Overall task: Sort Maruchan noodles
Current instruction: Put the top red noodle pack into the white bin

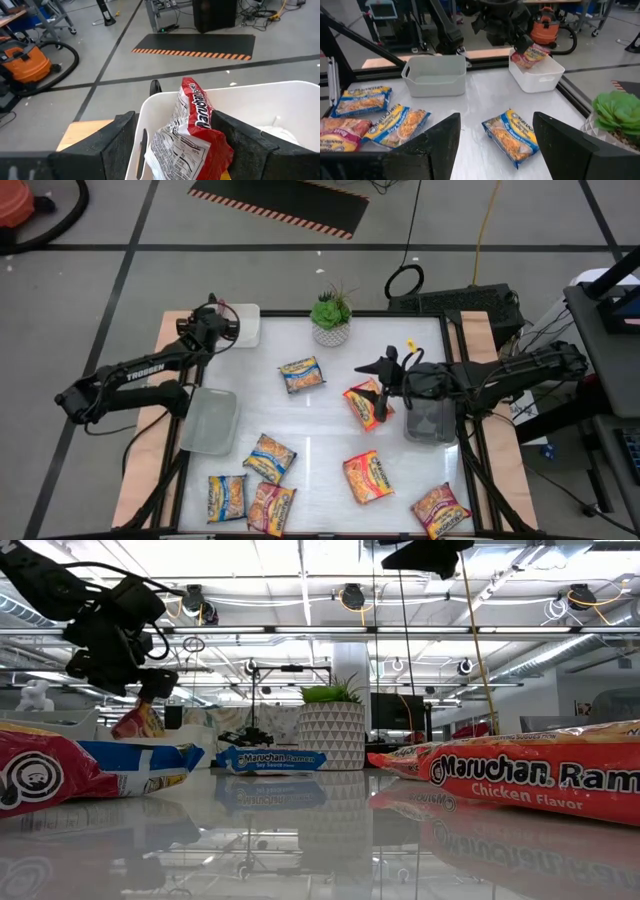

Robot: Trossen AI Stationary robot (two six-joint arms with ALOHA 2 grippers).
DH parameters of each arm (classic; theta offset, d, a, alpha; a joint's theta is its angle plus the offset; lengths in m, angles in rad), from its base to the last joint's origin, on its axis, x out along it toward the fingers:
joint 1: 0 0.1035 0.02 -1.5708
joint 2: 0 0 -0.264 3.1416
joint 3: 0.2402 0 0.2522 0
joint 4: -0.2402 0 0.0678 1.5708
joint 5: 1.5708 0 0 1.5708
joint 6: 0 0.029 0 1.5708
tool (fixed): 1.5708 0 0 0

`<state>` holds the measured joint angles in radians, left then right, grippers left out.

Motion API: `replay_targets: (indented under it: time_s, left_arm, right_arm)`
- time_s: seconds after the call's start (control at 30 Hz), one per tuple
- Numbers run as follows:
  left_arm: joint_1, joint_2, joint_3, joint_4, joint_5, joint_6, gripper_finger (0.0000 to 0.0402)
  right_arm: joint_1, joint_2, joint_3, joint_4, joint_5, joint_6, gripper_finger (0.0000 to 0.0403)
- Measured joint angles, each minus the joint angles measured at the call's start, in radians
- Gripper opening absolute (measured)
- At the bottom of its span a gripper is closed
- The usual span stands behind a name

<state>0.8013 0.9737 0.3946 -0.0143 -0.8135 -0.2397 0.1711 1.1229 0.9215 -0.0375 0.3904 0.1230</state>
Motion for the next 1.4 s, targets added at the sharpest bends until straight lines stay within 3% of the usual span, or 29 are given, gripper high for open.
replay_targets:
  time_s: [0.67, 1.0, 1.4]
  left_arm:
    - [0.0, 0.002, 0.0, -0.019, -0.013, 0.027, 0.0266]
    - [0.0, 0.002, 0.0, -0.04, -0.014, 0.039, 0.0306]
    - [0.0, 0.002, 0.0, -0.087, -0.01, 0.088, 0.031]
  right_arm:
    - [0.0, 0.0, 0.0, -0.004, -0.002, 0.011, 0.0242]
    - [-0.002, 0.0, 0.0, 0.014, -0.001, -0.015, 0.0242]
    - [-0.002, 0.0, 0.0, 0.01, -0.001, -0.012, 0.0242]
